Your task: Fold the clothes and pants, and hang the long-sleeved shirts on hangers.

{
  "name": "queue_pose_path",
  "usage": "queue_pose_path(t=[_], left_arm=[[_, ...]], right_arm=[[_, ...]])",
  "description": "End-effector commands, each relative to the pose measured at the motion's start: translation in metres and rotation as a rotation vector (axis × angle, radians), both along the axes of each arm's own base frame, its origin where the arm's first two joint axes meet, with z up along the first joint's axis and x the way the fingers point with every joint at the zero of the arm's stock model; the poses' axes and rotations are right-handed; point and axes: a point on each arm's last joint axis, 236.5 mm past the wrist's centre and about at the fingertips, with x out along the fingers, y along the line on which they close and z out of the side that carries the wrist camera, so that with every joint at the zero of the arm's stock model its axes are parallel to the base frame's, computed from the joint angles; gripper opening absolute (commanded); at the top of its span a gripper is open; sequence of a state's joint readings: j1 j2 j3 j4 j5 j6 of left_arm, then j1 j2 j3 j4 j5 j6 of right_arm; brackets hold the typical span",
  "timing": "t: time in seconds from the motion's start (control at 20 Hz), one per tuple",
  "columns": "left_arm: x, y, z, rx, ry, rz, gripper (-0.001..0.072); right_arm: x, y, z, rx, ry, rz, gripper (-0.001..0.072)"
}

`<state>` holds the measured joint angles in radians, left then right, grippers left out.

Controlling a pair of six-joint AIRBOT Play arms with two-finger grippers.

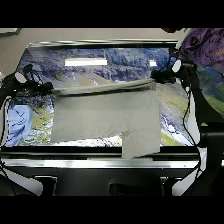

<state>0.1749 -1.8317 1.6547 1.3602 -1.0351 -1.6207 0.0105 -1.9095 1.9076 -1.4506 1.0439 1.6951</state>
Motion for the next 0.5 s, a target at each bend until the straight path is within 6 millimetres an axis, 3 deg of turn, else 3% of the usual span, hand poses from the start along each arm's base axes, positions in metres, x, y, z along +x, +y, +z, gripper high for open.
queue_pose_path(t=[0.0, 0.3, 0.45], left_arm=[[-0.038, -0.010, -0.015, -0.050, 0.179, 0.013, 0.0020], [-0.080, -0.030, -0.032, -0.086, 0.379, -0.037, 0.0020], [-0.087, -0.034, -0.047, -0.093, 0.428, -0.047, 0.0020]], right_arm=[[-0.028, -0.008, -0.020, -0.043, 0.142, 0.014, 0.0036], [-0.061, -0.011, -0.045, -0.060, 0.310, 0.027, 0.0037], [-0.071, -0.010, -0.061, -0.058, 0.373, 0.032, 0.0037]])
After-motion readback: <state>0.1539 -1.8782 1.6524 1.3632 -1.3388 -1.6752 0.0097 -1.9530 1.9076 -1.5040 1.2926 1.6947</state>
